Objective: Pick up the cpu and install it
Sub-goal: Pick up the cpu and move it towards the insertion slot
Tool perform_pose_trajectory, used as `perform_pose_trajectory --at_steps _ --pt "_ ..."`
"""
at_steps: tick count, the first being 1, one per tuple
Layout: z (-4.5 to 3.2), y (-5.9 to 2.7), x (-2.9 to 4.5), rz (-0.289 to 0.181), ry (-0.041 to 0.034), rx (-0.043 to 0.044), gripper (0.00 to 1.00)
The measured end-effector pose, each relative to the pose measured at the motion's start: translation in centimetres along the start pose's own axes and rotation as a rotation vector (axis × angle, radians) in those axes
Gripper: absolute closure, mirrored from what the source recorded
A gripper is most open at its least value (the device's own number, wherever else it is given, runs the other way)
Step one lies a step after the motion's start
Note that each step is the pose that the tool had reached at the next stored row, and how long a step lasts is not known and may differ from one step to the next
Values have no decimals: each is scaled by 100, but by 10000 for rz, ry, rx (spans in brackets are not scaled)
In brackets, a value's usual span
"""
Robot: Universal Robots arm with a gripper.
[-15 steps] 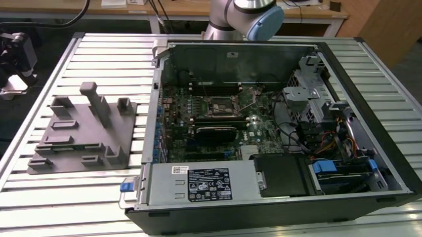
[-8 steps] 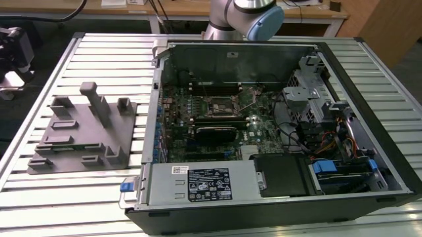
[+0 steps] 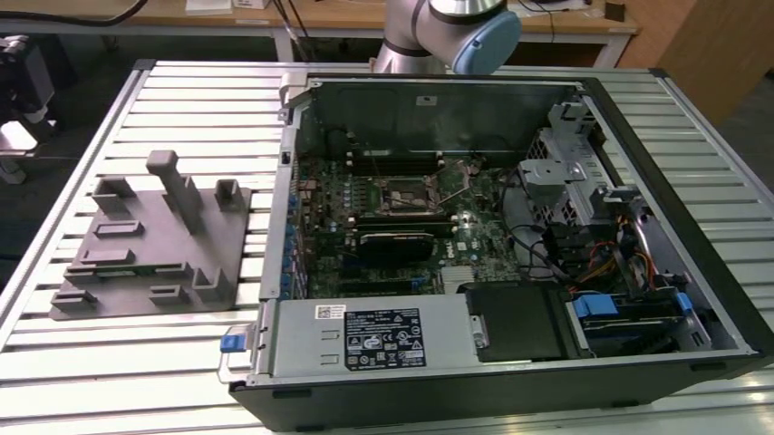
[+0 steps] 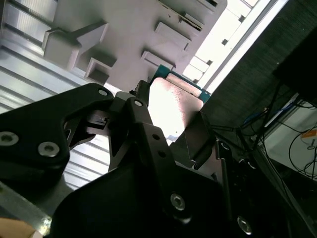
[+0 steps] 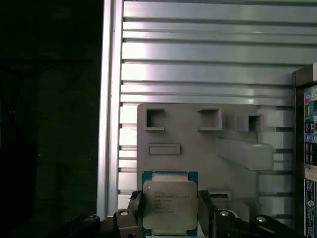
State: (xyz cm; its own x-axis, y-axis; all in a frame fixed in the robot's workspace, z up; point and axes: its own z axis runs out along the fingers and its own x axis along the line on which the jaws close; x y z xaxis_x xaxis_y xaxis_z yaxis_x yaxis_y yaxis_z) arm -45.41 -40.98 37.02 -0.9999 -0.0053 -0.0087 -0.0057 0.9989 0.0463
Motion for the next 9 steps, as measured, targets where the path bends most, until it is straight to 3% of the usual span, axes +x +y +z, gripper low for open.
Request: perform_pose_trajectory --at_steps 9 --pt "-204 10 -2 -1 -1 -1 47"
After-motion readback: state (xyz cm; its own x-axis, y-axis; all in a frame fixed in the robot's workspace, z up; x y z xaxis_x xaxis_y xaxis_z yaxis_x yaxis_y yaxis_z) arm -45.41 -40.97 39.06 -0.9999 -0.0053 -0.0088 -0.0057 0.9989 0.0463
